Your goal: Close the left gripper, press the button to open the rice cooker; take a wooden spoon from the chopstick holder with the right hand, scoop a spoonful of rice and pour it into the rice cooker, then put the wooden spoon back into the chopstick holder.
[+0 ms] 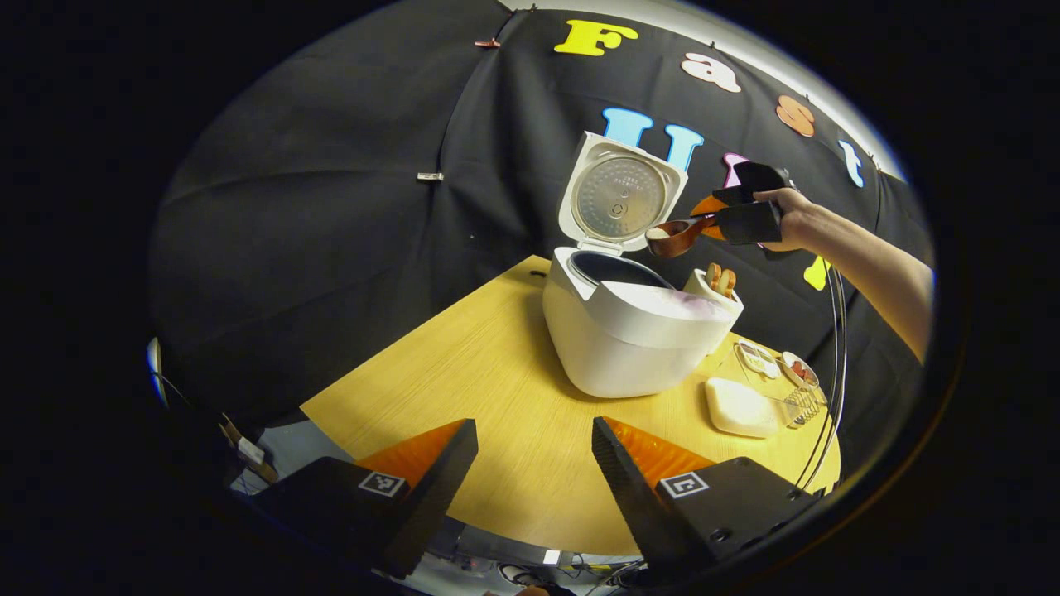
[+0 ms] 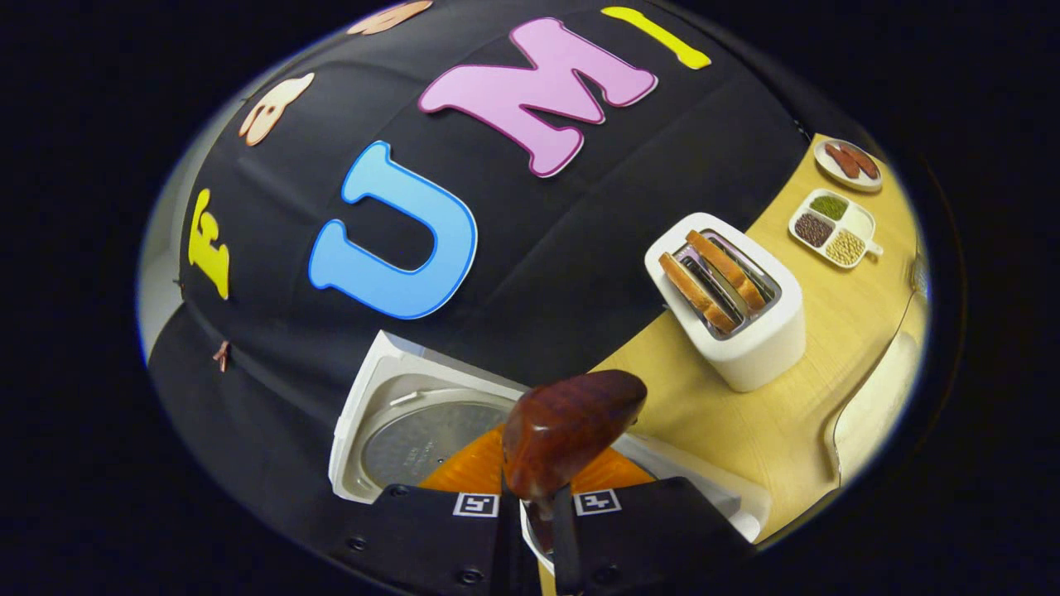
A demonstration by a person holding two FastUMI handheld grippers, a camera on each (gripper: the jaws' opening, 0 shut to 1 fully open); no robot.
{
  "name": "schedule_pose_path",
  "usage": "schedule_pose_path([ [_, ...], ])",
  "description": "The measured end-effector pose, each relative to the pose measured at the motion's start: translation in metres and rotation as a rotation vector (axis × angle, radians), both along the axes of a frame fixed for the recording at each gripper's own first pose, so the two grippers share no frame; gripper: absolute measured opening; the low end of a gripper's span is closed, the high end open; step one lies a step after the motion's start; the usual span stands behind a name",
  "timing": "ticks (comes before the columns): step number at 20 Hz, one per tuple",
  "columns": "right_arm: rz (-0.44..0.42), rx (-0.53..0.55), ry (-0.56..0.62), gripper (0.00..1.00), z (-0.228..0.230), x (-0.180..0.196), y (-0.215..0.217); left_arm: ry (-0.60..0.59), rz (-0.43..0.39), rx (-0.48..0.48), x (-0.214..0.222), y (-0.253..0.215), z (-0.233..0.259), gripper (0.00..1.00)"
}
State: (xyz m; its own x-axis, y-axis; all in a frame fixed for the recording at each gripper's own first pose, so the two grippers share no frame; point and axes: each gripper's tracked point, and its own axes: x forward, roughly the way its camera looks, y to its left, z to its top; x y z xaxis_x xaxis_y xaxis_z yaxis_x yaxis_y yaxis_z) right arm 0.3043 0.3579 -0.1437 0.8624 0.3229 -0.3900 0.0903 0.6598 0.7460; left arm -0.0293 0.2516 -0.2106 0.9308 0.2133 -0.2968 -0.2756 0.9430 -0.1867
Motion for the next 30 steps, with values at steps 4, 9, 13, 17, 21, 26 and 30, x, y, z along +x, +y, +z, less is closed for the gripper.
schedule_pose_path([
  [4,0.042,-0.123,-0.060,0.18,-0.011,0.003,0.010,0.003,-0.008,0.010,0.002,-0.001,-0.002,0.98],
  [9,0.128,-0.314,-0.197,0.18,-0.013,0.007,0.022,-0.007,-0.002,-0.005,0.007,-0.006,-0.002,0.96],
  [13,0.251,-0.444,-0.297,0.18,-0.010,0.002,0.048,0.007,-0.013,-0.007,0.005,-0.014,-0.010,0.96],
  [17,0.355,-0.584,-0.417,0.18,-0.002,-0.005,0.073,0.019,-0.027,0.000,0.003,-0.022,-0.015,0.96],
  [21,0.431,-0.660,-0.503,0.18,0.001,-0.016,0.091,0.015,-0.040,-0.015,0.002,-0.030,-0.015,0.98],
  [26,0.525,-0.797,-0.683,0.18,0.011,-0.033,0.112,-0.002,-0.071,-0.014,0.001,-0.041,-0.011,0.96],
  [30,0.601,-0.869,-0.718,0.18,-0.001,-0.050,0.117,-0.005,-0.082,-0.017,0.000,-0.045,-0.010,0.96],
])
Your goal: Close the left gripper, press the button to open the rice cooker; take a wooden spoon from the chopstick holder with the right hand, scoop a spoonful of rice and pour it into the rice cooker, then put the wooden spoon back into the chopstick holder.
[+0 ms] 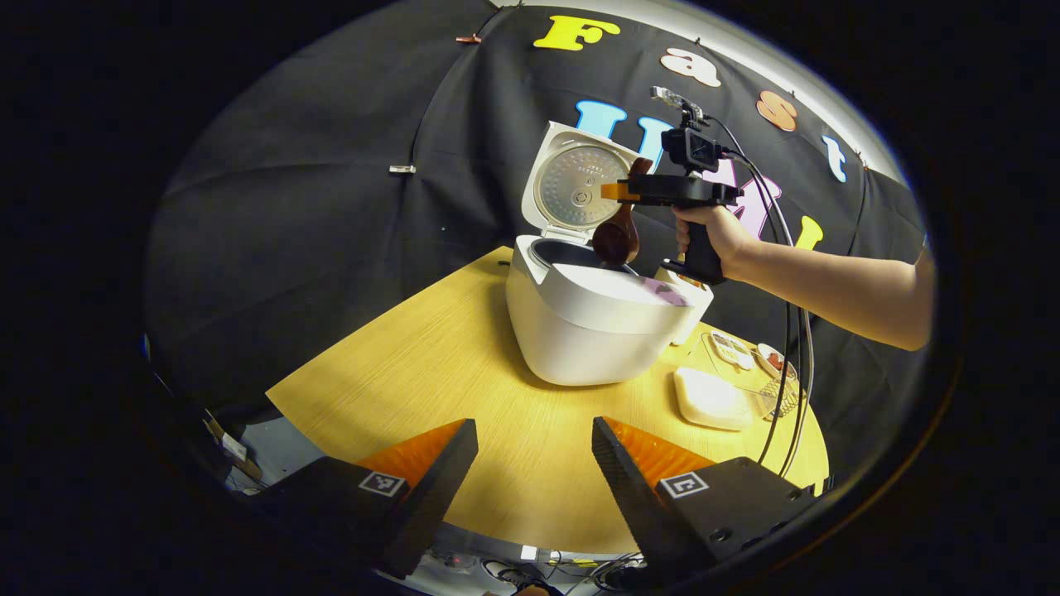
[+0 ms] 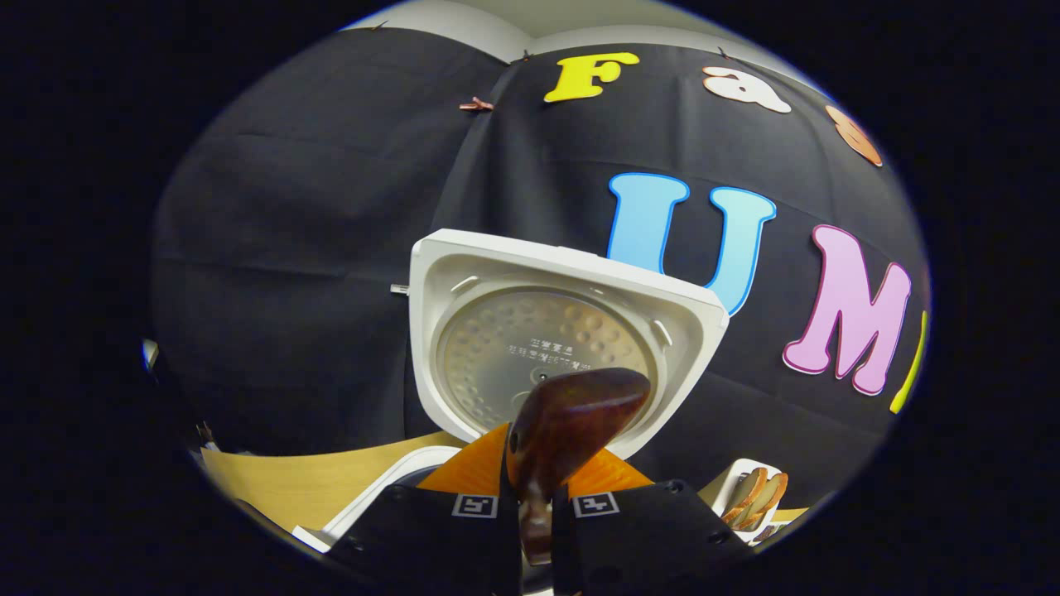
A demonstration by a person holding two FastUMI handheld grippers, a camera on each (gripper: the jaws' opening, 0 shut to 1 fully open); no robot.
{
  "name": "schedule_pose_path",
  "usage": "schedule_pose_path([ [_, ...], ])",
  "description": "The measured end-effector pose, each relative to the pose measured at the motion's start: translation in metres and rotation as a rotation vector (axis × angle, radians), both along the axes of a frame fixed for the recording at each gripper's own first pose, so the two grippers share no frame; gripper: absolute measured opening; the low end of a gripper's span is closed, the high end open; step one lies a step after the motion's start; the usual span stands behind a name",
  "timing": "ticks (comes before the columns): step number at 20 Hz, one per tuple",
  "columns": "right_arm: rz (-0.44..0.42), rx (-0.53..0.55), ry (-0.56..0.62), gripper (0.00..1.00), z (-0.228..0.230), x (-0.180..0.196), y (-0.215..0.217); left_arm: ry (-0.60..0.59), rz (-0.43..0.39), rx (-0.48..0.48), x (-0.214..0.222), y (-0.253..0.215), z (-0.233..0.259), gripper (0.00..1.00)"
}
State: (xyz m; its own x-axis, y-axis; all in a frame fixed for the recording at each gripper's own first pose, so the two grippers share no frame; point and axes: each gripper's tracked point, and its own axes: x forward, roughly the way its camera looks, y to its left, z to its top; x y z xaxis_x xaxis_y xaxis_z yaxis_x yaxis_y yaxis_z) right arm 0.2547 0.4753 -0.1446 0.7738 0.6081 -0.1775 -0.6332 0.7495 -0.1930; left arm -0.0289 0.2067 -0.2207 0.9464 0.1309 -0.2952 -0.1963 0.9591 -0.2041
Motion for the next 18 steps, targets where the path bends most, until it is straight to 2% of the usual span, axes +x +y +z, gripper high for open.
schedule_pose_path([
  [2,-0.015,0.041,0.044,0.18,0.002,-0.001,-0.003,-0.007,-0.007,0.006,-0.001,-0.002,0.004,0.98],
  [5,-0.069,0.204,0.139,0.18,0.029,-0.001,-0.019,-0.032,-0.040,0.000,-0.001,-0.017,0.010,0.96],
  [7,-0.095,0.317,0.182,0.18,0.053,0.000,-0.041,-0.041,-0.063,0.005,0.003,-0.029,0.013,0.98],
  [9,-0.113,0.419,0.237,0.18,0.068,0.001,-0.067,-0.054,-0.096,0.022,0.005,-0.044,0.018,0.96],
  [13,-0.226,0.508,0.264,0.18,0.089,0.003,-0.157,-0.083,-0.150,0.060,0.013,-0.071,0.038,0.96],
  [18,-0.359,0.564,0.290,0.18,0.088,-0.012,-0.285,-0.092,-0.241,0.055,0.024,-0.122,0.056,0.96],
])
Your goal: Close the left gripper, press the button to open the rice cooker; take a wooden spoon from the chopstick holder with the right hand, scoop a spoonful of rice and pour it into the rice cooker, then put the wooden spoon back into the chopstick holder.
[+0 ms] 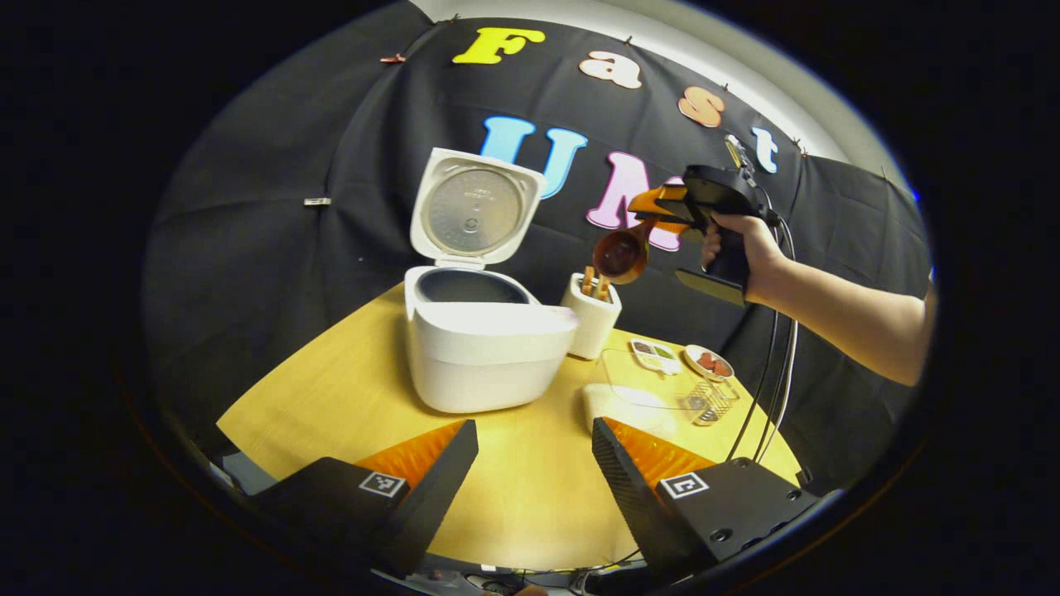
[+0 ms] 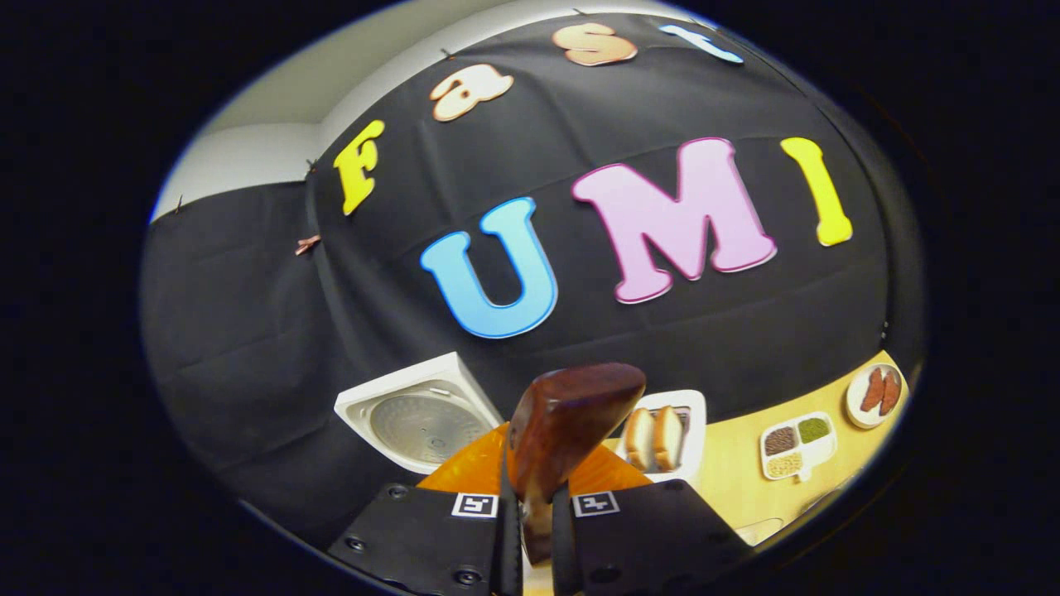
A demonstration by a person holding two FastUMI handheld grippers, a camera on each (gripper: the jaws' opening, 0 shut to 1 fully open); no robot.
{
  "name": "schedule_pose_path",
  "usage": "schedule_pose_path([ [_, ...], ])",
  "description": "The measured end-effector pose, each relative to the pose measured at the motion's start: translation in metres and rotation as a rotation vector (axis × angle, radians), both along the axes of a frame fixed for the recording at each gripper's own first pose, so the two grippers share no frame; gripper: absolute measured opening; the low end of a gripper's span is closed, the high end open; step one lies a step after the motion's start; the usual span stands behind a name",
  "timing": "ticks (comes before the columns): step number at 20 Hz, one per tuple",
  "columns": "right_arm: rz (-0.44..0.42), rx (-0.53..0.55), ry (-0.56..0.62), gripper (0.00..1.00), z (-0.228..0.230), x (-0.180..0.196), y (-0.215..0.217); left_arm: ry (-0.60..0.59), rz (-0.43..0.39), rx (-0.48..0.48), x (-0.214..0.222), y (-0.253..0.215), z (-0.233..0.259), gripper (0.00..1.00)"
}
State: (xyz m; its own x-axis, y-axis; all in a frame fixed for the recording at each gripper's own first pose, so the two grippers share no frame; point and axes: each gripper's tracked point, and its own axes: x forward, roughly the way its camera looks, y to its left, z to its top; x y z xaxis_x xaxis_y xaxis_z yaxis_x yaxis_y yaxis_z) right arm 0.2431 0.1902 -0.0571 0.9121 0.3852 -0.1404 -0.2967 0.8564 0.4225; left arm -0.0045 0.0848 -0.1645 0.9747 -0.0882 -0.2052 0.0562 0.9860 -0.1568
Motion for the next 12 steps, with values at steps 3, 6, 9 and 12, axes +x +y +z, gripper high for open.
schedule_pose_path([
  [3,-0.099,-0.015,0.007,0.18,-0.004,-0.010,-0.085,-0.002,-0.044,0.006,0.008,-0.030,0.012,0.96],
  [6,-0.202,0.020,0.039,0.18,-0.013,-0.015,-0.162,-0.016,-0.060,0.049,0.019,-0.055,0.028,0.96],
  [9,-0.318,0.010,0.069,0.18,-0.033,-0.020,-0.238,-0.019,-0.064,0.058,0.030,-0.077,0.041,0.96],
  [12,-0.388,-0.014,0.120,0.18,-0.064,-0.025,-0.295,-0.022,-0.052,0.019,0.034,-0.095,0.059,0.96],
])
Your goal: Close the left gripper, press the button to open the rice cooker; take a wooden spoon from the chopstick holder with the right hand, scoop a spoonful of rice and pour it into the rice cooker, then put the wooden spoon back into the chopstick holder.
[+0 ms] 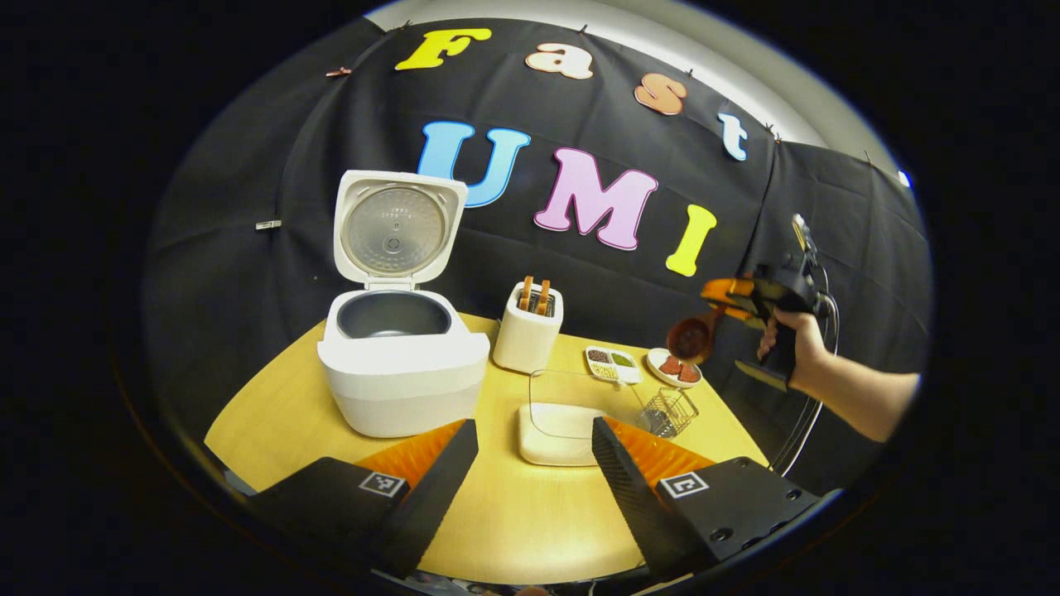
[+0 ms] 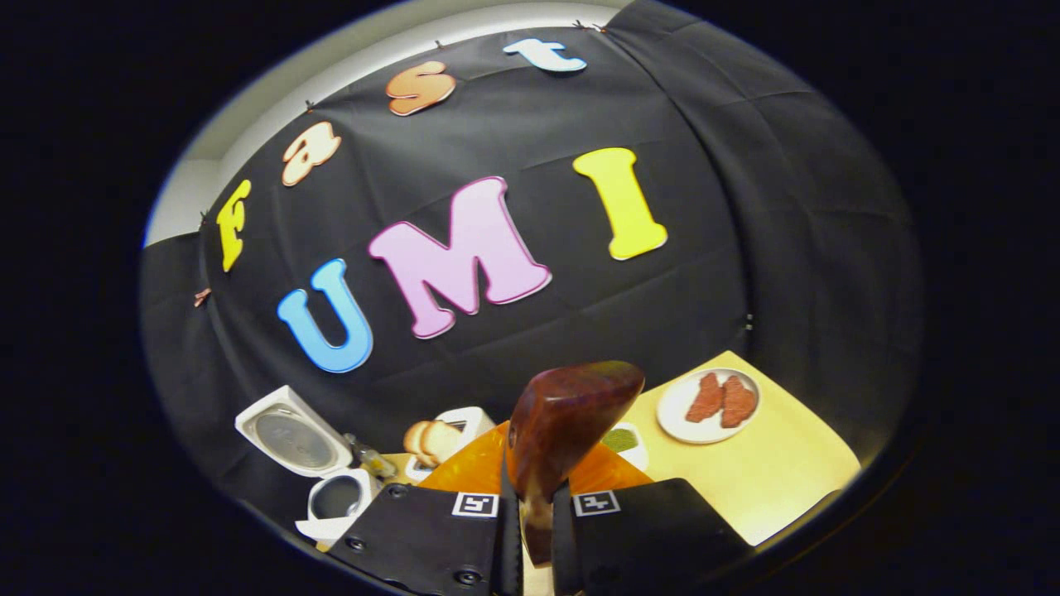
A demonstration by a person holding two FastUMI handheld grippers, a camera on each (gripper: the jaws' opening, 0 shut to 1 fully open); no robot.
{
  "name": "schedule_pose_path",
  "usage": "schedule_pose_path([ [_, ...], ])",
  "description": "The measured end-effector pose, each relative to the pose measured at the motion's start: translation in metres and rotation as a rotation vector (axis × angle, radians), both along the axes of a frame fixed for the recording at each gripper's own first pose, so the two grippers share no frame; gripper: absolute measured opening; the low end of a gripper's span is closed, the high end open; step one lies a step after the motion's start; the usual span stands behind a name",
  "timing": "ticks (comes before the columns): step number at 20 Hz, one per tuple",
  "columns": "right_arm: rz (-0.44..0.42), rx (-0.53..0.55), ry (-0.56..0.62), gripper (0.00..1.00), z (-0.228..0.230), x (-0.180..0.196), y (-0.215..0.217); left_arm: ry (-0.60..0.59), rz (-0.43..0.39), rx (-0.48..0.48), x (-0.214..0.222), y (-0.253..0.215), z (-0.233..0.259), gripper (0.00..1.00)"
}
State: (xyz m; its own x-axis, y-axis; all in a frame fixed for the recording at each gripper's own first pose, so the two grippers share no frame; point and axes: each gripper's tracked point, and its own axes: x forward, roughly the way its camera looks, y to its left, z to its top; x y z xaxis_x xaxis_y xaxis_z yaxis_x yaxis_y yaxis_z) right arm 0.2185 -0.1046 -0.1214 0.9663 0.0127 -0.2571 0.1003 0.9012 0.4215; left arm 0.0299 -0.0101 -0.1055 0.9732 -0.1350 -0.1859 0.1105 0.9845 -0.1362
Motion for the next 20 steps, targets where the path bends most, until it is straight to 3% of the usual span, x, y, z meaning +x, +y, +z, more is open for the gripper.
schedule_pose_path([
  [3,-0.032,0.014,0.061,0.14,-0.035,-0.003,-0.034,-0.016,0.034,-0.005,0.006,-0.010,0.014,0.96],
  [5,-0.048,0.028,0.095,0.18,-0.059,-0.002,-0.049,-0.018,0.062,0.013,0.010,-0.012,0.017,0.96],
  [12,-0.009,0.026,0.229,0.18,-0.145,0.000,-0.047,-0.019,0.175,0.055,0.015,-0.003,0.025,0.96],
  [17,0.009,0.040,0.289,0.19,-0.180,0.001,-0.042,-0.044,0.268,0.088,0.018,0.014,0.035,0.95],
  [18,0.008,0.043,0.300,0.15,-0.185,0.001,-0.041,-0.050,0.285,0.096,0.019,0.020,0.040,0.96],
  [20,0.008,0.064,0.323,0.24,-0.189,-0.003,-0.040,-0.072,0.316,0.096,0.021,0.031,0.054,0.95],
])
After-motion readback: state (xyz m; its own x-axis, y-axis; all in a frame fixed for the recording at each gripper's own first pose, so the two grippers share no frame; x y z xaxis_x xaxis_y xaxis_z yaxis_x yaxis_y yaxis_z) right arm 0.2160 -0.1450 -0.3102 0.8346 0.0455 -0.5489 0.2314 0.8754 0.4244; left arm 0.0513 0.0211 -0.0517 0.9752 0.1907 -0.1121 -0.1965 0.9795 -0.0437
